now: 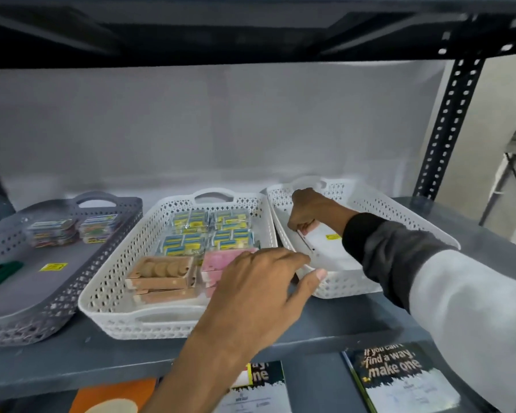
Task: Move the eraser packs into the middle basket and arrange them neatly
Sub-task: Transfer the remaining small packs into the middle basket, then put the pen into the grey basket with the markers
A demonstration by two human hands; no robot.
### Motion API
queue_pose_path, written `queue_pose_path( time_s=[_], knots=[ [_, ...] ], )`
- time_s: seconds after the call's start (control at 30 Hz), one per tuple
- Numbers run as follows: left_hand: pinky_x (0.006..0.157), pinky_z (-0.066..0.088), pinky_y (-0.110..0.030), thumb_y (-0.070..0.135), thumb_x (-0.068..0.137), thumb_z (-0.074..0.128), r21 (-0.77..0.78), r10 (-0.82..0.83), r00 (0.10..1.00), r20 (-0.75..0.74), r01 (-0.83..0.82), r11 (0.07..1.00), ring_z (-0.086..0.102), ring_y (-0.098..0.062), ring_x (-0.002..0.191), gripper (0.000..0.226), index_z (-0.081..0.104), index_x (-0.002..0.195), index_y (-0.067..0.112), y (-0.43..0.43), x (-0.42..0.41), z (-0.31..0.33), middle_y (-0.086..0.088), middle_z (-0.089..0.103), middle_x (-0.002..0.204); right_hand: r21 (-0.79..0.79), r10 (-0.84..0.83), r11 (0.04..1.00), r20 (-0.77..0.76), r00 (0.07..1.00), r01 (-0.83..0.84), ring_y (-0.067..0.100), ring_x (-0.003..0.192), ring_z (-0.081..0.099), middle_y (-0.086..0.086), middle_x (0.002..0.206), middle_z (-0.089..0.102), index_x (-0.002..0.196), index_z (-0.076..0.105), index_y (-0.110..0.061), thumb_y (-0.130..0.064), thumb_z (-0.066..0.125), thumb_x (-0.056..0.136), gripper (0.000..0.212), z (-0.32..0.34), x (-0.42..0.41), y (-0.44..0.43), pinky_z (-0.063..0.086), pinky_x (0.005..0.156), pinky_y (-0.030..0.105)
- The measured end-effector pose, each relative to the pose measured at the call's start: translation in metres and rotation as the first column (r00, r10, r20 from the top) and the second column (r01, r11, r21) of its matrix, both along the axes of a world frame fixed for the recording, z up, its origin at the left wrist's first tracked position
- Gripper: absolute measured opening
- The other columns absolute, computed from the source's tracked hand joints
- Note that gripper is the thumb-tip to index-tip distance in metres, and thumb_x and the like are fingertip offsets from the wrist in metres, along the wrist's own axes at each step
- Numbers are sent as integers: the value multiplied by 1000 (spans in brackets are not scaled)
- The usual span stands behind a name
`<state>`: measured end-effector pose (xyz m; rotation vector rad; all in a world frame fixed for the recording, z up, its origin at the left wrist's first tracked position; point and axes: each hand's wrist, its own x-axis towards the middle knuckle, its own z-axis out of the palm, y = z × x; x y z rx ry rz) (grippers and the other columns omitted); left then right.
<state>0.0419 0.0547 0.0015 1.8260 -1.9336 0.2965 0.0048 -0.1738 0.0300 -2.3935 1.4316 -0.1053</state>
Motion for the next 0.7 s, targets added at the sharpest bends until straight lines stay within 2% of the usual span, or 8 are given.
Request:
queue_pose_path(
  time_s=[0.1, 0.2, 0.3, 0.37, 0.47, 0.53, 0.6, 0.7],
  knots=[
    [79, 45, -31, 66, 94, 23, -30, 60, 998, 15, -60, 998, 66, -10, 96, 54, 62, 114, 36, 13, 16, 5, 13, 72, 107, -144, 6, 990, -14, 1000, -8, 12, 31, 57, 0, 36, 57, 68, 53, -5, -5, 67, 70, 14, 20, 3, 7, 38, 32, 13],
    [76, 50, -33, 65, 94, 22, -44, 107, 994, -30, -108, 993, 67, -12, 88, 54, 63, 111, 35, 29, 41, 8, 12, 73, 99, -300, 55, 952, -4, 998, -54, 26, 58, 59, 9, 64, 57, 67, 51, -8, -21, 73, 68, 26, 47, 14, 21, 43, 47, 21],
    [77, 51, -34, 66, 93, 22, -62, 181, 982, -54, -185, 981, 68, -15, 88, 55, 63, 115, 35, 48, 75, 7, 9, 74, 101, -352, 172, 926, 72, 982, -137, 32, 83, 66, 14, 89, 66, 81, 68, -9, -26, 77, 64, 26, 63, 43, 40, 58, 77, 36],
    [75, 53, -37, 65, 94, 23, -85, 209, 975, -71, -215, 973, 69, -17, 83, 55, 64, 110, 32, 61, 94, 6, 6, 74, 96, -400, 279, 888, 75, 957, -227, 31, 89, 66, 11, 96, 70, 78, 71, -17, -28, 76, 62, 21, 68, 68, 55, 57, 79, 36],
    [71, 52, -38, 59, 96, 28, -141, 252, 962, -105, -266, 954, 69, -19, 82, 51, 66, 100, 26, 87, 129, 0, 3, 73, 89, -462, 459, 805, 88, 884, -373, 25, 87, 65, 3, 91, 73, 74, 70, -27, -26, 75, 64, 11, 67, 114, 88, 54, 78, 33],
    [72, 50, -37, 52, 97, 32, -184, 297, 948, -113, -313, 932, 67, -21, 89, 43, 66, 94, 24, 106, 153, -5, 3, 72, 86, -485, 556, 750, 95, 826, -449, 20, 79, 61, -4, 79, 72, 79, 73, -26, -21, 74, 67, 13, 62, 143, 111, 56, 80, 37],
    [70, 44, -36, 43, 100, 36, -225, 331, 936, -122, -351, 909, 64, -22, 86, 35, 59, 83, 22, 121, 176, -13, 5, 64, 78, -508, 634, 685, 62, 771, -522, 17, 76, 62, -10, 69, 67, 80, 74, -24, -16, 74, 67, 15, 56, 170, 130, 57, 79, 37],
    [73, 44, -38, 35, 100, 40, -293, 420, 896, -148, -445, 846, 65, -24, 87, 33, 63, 83, 18, 145, 213, -33, 2, 67, 79, -495, 702, 620, 3, 712, -609, 14, 77, 68, -9, 73, 71, 82, 76, -26, -18, 79, 68, 16, 40, 210, 157, 57, 76, 32]
  ],
)
